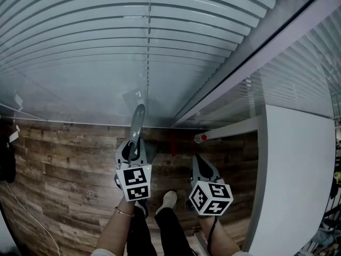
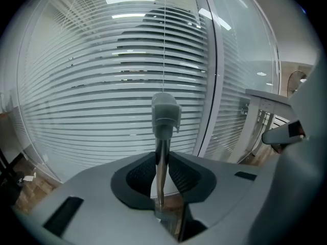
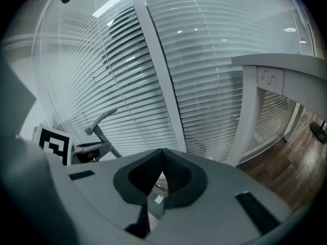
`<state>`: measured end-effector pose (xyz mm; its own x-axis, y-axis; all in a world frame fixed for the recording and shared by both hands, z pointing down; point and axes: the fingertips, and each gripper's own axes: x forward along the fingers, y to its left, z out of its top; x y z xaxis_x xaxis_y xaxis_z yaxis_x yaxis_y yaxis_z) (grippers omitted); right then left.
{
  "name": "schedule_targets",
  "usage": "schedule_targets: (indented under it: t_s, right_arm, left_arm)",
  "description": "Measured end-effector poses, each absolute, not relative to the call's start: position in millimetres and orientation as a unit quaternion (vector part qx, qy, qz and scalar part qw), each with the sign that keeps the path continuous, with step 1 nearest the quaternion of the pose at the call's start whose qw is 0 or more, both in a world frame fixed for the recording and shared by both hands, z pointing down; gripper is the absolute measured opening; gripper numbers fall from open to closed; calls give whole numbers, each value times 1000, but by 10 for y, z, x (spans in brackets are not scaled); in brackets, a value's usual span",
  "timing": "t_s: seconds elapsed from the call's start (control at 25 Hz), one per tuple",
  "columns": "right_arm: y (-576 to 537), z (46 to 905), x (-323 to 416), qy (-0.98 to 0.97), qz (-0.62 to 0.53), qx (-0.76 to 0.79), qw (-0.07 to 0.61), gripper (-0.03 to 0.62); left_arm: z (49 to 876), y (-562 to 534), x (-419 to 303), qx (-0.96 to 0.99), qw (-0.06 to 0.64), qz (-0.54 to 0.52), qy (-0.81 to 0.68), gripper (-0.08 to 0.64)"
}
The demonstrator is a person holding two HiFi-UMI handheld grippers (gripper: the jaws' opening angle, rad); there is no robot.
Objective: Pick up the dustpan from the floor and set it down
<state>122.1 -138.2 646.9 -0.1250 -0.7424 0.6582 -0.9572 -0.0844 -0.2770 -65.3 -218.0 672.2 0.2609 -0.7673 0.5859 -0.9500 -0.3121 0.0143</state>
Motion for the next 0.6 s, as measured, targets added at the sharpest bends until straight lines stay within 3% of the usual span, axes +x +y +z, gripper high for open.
schedule_targets:
  t_s: [0.6]
  right_arm:
    - [-1374,6478,1215,-656,363,646,146,32]
  left_arm:
    - [6729,-2116,-535,789,186,242,-533,95]
